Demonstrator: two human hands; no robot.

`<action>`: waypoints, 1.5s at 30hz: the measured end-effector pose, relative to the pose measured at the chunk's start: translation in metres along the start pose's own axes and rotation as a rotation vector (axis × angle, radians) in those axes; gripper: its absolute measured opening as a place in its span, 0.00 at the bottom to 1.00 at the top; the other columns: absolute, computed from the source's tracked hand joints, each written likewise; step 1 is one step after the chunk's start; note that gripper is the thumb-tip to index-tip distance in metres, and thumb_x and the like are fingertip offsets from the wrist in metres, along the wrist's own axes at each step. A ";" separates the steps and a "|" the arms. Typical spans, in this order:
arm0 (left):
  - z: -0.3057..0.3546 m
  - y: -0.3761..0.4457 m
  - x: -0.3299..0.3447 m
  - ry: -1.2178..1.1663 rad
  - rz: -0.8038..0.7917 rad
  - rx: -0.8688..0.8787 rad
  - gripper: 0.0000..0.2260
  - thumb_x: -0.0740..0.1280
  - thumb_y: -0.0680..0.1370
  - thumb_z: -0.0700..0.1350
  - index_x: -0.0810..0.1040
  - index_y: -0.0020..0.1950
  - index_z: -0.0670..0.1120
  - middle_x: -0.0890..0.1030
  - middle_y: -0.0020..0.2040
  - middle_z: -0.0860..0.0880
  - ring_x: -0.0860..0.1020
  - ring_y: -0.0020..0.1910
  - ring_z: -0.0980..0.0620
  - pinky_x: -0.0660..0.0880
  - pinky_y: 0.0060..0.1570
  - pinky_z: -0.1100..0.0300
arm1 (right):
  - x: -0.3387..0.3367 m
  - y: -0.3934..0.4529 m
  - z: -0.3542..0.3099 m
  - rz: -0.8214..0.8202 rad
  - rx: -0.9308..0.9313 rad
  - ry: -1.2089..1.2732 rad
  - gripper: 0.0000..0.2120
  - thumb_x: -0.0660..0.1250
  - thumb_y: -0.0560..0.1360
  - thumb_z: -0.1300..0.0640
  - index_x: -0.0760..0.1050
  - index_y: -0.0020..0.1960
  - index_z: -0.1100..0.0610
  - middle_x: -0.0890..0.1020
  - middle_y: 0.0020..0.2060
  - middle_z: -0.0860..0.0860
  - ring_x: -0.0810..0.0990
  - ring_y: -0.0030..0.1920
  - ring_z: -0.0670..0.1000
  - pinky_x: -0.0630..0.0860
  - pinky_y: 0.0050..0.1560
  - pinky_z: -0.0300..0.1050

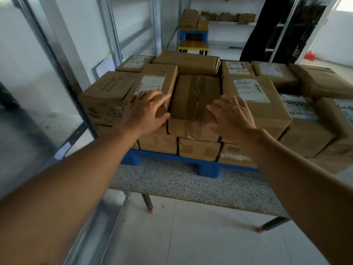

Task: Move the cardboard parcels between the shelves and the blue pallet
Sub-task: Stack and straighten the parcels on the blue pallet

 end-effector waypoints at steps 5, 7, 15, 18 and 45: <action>-0.065 -0.020 -0.012 -0.025 -0.030 -0.155 0.30 0.65 0.76 0.56 0.59 0.75 0.52 0.59 0.76 0.45 0.58 0.73 0.43 0.55 0.68 0.45 | -0.015 0.025 -0.051 0.043 0.018 0.189 0.32 0.63 0.74 0.39 0.61 0.74 0.49 0.69 0.69 0.53 0.65 0.69 0.56 0.61 0.67 0.52; -0.085 -0.024 -0.008 -0.051 -0.092 -0.196 0.30 0.66 0.76 0.49 0.59 0.76 0.52 0.58 0.76 0.44 0.57 0.73 0.42 0.55 0.69 0.44 | -0.016 0.039 -0.074 0.031 0.016 0.244 0.34 0.63 0.74 0.39 0.58 0.75 0.49 0.70 0.68 0.54 0.67 0.68 0.56 0.64 0.65 0.52; -0.097 -0.021 -0.005 -0.121 -0.068 -0.063 0.25 0.64 0.78 0.46 0.63 0.74 0.51 0.66 0.73 0.46 0.63 0.71 0.44 0.60 0.68 0.46 | -0.004 0.067 -0.116 -0.029 0.099 0.302 0.27 0.65 0.76 0.45 0.62 0.73 0.45 0.71 0.66 0.53 0.70 0.64 0.55 0.71 0.58 0.53; -0.105 -0.022 -0.007 -0.165 -0.100 -0.005 0.29 0.64 0.77 0.54 0.57 0.76 0.52 0.62 0.75 0.47 0.61 0.72 0.45 0.59 0.68 0.47 | -0.005 0.064 -0.114 -0.042 0.150 0.292 0.28 0.65 0.75 0.44 0.62 0.73 0.45 0.69 0.68 0.52 0.67 0.67 0.55 0.69 0.61 0.54; -0.222 -0.037 0.029 -1.226 -0.171 -0.287 0.15 0.52 0.82 0.48 0.74 0.45 0.63 0.80 0.39 0.60 0.78 0.37 0.67 0.74 0.36 0.66 | -0.018 0.127 -0.214 -0.053 -0.009 0.156 0.31 0.69 0.72 0.46 0.64 0.72 0.51 0.67 0.69 0.54 0.65 0.67 0.55 0.64 0.66 0.55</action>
Point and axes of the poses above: each hand's wrist, its own y-axis towards the middle knuckle, its own x-axis out of the palm, z = x × y, the point moved 7 cm from there along y, towards the middle knuckle
